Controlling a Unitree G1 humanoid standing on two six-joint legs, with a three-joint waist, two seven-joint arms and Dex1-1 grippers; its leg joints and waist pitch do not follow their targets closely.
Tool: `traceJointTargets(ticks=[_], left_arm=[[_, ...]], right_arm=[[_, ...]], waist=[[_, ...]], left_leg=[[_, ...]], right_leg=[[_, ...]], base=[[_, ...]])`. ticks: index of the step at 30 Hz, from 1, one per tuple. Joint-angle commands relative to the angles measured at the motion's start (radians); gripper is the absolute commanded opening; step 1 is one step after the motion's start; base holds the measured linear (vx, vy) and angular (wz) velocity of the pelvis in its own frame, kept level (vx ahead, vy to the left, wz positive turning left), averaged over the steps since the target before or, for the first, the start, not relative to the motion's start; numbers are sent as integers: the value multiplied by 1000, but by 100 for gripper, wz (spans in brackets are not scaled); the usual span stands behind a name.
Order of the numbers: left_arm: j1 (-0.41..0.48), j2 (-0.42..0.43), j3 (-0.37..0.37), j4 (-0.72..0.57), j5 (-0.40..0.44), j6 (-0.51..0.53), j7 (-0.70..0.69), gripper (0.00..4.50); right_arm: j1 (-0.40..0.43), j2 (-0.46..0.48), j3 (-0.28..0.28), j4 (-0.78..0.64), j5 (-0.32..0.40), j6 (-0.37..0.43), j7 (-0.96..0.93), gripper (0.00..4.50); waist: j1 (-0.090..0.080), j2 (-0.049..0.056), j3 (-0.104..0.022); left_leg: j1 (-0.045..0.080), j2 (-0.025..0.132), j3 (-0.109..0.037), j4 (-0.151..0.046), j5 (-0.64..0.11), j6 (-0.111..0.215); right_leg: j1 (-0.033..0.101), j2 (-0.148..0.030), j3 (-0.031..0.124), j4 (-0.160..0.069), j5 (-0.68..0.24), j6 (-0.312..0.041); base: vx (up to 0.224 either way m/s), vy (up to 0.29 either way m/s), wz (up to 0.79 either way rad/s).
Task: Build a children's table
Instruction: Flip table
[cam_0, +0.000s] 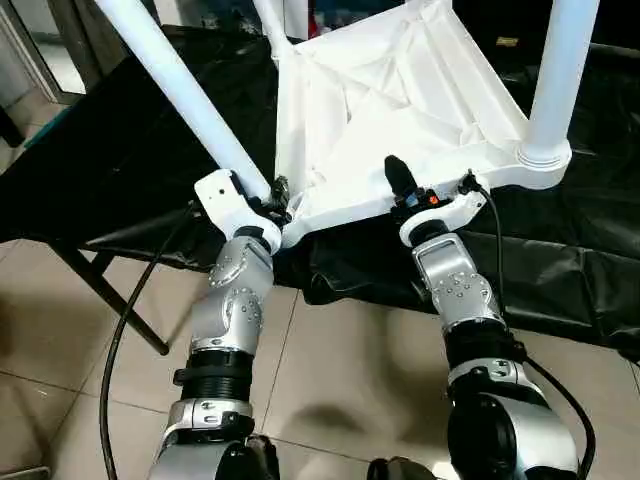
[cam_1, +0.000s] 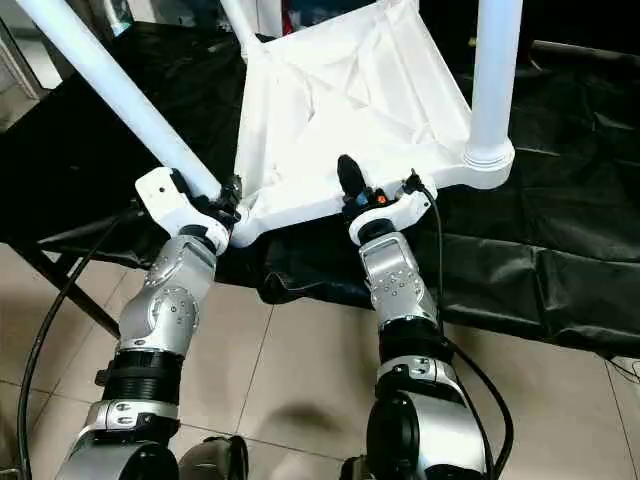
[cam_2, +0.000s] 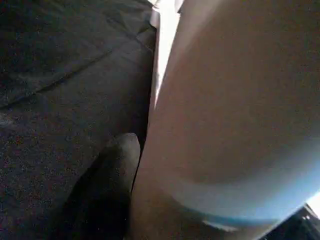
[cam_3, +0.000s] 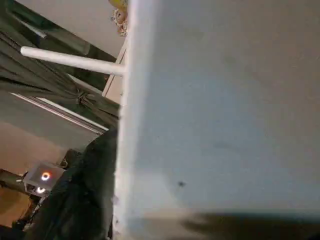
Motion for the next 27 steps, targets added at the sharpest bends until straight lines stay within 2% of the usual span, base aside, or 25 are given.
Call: traceJointTargets(ticks=[1,2,5,6,8,11,12,13,17,19,21,23,27], left_arm=[[-10,-69,-8,-32,-71,7,-48,240],[-11,-68,-6,-31,-74,7,-47,240],[-10,-61,0,-34,-68,11,-29,240],[-10,-60,1,-34,-65,12,-25,275],[-10,-56,19,-31,-74,6,-17,309],[-5,-50,28,-39,-86,9,-24,311],[0,-45,30,-49,-90,12,-27,319],[7,-39,33,-64,-96,19,-30,347],[20,-25,36,-88,-106,33,-38,357],[32,-14,32,-99,-121,38,-39,388],[40,-8,29,-107,-121,36,-36,404],[42,-7,29,-110,-119,34,-35,413],[59,0,62,-132,-127,22,1,438]], right_arm=[[-28,-7,-13,8,0,-9,6,275],[-31,-7,-18,10,1,-12,5,275],[-43,-12,-28,11,5,-26,-1,237],[-44,-13,-28,12,6,-27,-1,229],[-58,-22,-35,14,7,-42,-10,209],[-66,-35,-33,15,-5,-52,-17,205],[-70,-43,-30,16,-17,-61,-19,203],[-79,-54,-33,21,-28,-69,-24,200],[-106,-79,-53,34,-29,-99,-39,200],[-132,-110,-73,53,-25,-128,-47,200],[-145,-138,-71,64,-41,-146,-49,200],[-148,-145,-70,66,-47,-151,-48,200],[-183,-238,-96,102,-62,-191,-64,199]], waist=[[6,6,-131],[6,6,-131],[6,5,-131],[7,5,-131],[6,5,-132],[7,6,-131],[7,5,-131],[7,5,-130],[8,6,-130],[9,6,-129],[13,5,-129],[15,5,-129],[22,4,-131]], left_leg=[[39,26,-5,-44,25,130],[38,27,-5,-45,24,130],[38,26,-5,-45,15,126],[38,26,-5,-44,17,128],[37,25,-5,-44,23,129],[38,25,-3,-44,8,121],[38,26,-4,-45,3,122],[37,26,-4,-45,4,121],[40,27,-3,-46,-6,113],[40,27,-2,-47,-24,103],[43,28,-1,-47,-31,96],[41,27,0,-46,-27,97],[41,26,2,-45,-28,96]], right_leg=[[61,-48,13,-39,255,-323],[61,-49,13,-39,254,-323],[61,-49,13,-40,246,-324],[61,-49,13,-39,249,-324],[62,-49,12,-38,253,-324],[60,-48,13,-40,240,-333],[61,-49,13,-39,235,-331],[61,-49,12,-39,233,-327],[59,-48,12,-41,210,-324],[59,-48,13,-44,188,-318],[56,-45,12,-45,181,-314],[56,-45,13,-44,191,-309],[56,-45,11,-44,194,-301]], base=[[0,0,0],[0,0,0],[0,0,0],[0,0,0],[0,0,0],[0,0,0],[0,0,0],[0,0,0],[0,0,0],[0,0,0],[0,0,0],[0,0,0],[0,0,0]])
